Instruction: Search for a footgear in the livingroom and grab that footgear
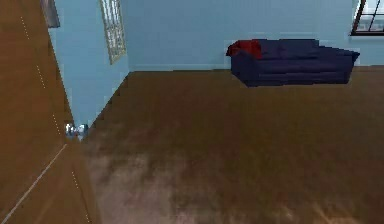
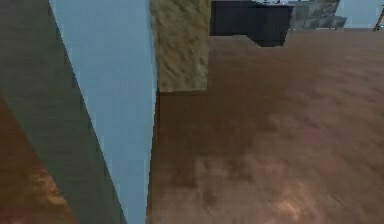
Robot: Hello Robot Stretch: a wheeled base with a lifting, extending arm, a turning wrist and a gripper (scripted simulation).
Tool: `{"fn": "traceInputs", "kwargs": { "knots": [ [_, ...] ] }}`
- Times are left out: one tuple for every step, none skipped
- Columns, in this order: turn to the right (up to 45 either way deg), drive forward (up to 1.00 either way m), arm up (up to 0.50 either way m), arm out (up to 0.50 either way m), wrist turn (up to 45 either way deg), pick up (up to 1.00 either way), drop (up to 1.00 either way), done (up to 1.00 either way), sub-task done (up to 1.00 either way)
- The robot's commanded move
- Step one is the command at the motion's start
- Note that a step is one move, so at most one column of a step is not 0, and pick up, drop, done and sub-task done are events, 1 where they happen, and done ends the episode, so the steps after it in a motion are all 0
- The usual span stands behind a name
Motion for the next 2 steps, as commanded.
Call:
{"fn": "traceInputs", "kwargs": {
  "knots": [
    [-6.0, 0.00, 0.00, 0.00, 0.0, 0.00, 0.00, 0.00, 0.00],
    [0.0, 0.40, 0.00, 0.00, 0.0, 0.00, 0.00, 0.00, 0.00]
  ]
}}
